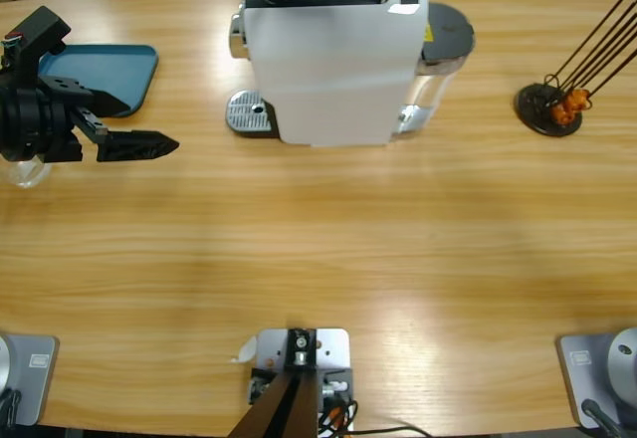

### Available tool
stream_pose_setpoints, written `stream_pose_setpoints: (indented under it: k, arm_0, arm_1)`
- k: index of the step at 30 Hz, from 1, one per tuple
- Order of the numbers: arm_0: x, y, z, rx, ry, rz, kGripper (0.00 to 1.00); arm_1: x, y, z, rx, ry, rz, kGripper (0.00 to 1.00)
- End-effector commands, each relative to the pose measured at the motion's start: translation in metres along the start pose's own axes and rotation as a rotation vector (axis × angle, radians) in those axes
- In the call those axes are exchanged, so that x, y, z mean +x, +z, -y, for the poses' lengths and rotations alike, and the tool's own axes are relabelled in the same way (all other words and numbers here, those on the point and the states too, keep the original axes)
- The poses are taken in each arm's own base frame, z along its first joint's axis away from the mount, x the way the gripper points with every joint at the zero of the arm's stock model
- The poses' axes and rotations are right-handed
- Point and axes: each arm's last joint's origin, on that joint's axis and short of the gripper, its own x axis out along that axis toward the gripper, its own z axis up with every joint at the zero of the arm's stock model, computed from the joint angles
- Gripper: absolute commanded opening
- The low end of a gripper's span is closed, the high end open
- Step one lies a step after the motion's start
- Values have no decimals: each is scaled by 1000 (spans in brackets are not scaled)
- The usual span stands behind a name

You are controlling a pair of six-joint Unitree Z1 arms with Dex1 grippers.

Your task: Pour coffee

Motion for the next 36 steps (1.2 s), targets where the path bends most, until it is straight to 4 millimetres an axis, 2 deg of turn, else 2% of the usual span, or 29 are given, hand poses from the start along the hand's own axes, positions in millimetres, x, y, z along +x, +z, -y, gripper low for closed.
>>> stream_pose_setpoints:
  k: [1, 5, 12, 18, 24, 30, 36]
  arm_0:
    - [0, -11, 1, -13, -12, -15, 1000]
    - [1, -11, 1, -13, -12, -17, 1000]
    - [1, -11, 1, -13, -12, -15, 1000]
    - [0, -10, 1, -12, -12, -10, 1000]
    - [0, -10, 2, -12, -18, -8, 1000]
    - [0, -12, 2, -14, -18, -8, 1000]
    - [1, -11, 2, -13, -19, -11, 1000]
  arm_1:
    - [30, -13, -1, -10, 36, -69, 0]
    - [24, -11, -1, -13, 41, -55, 0]
    - [-11, 5, 3, 18, 22, 96, 0]
    - [-27, -11, 12, 177, 44, 171, 0]
    - [-11, -26, 19, 247, 77, 122, 0]
    - [4, -31, 26, 342, 131, 150, 0]
    - [6, -43, 31, 411, 162, 148, 0]
